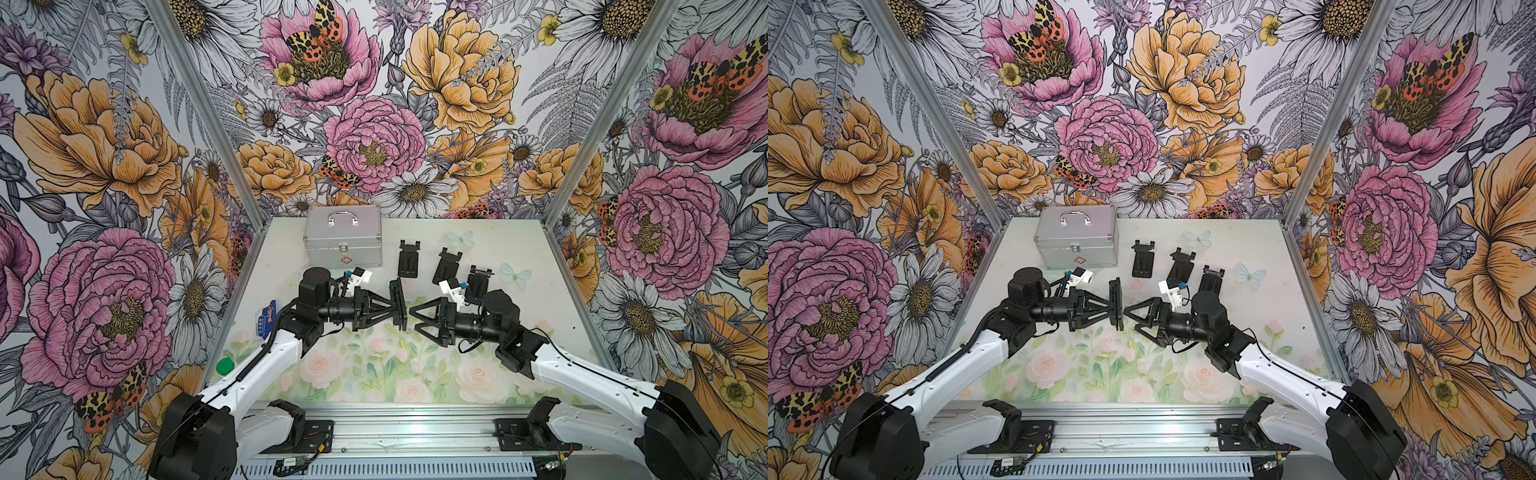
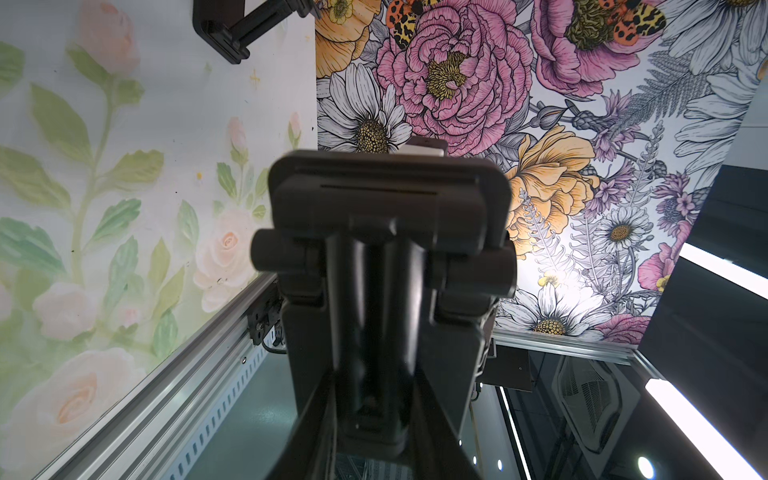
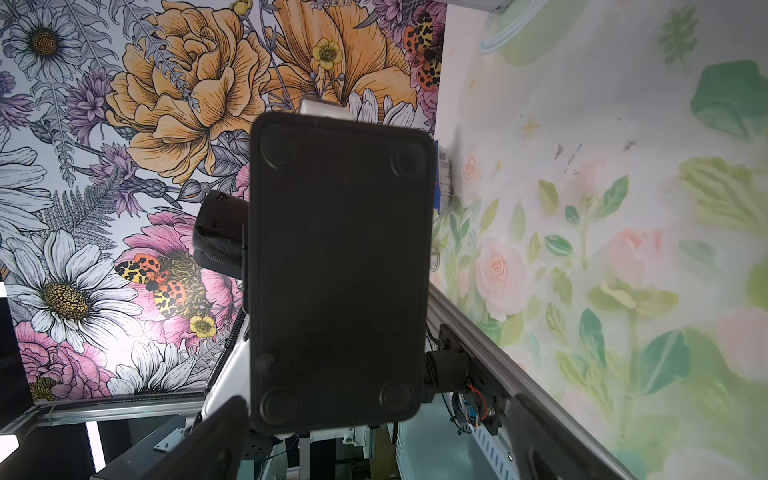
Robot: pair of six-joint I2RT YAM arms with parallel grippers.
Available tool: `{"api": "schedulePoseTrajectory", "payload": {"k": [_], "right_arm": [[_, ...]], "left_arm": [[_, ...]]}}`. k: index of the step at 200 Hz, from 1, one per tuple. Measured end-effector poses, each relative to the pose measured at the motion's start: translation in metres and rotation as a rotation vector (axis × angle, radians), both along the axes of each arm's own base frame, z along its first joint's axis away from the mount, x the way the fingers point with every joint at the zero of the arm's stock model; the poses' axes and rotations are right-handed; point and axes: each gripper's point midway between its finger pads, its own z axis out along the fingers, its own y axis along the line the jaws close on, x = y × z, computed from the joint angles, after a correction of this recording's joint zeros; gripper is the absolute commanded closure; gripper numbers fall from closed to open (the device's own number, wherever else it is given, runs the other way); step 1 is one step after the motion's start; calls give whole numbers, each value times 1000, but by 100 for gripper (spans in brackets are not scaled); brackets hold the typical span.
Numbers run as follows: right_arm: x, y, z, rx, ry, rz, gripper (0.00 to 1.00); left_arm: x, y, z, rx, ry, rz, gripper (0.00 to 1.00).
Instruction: Open the phone stand
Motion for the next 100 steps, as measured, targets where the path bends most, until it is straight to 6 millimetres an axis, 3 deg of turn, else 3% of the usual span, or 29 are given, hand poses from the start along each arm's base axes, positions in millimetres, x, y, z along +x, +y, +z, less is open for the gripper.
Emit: {"api": "schedulePoseTrajectory", "payload": {"k": [77, 100], "right_arm": [[0, 21, 13, 42, -50, 18, 1], [3, 23, 11, 41, -48, 10, 7]], "left_arm": [[1, -1, -1, 0, 2, -3, 100], [0, 0, -3, 1, 5, -3, 100]]}}
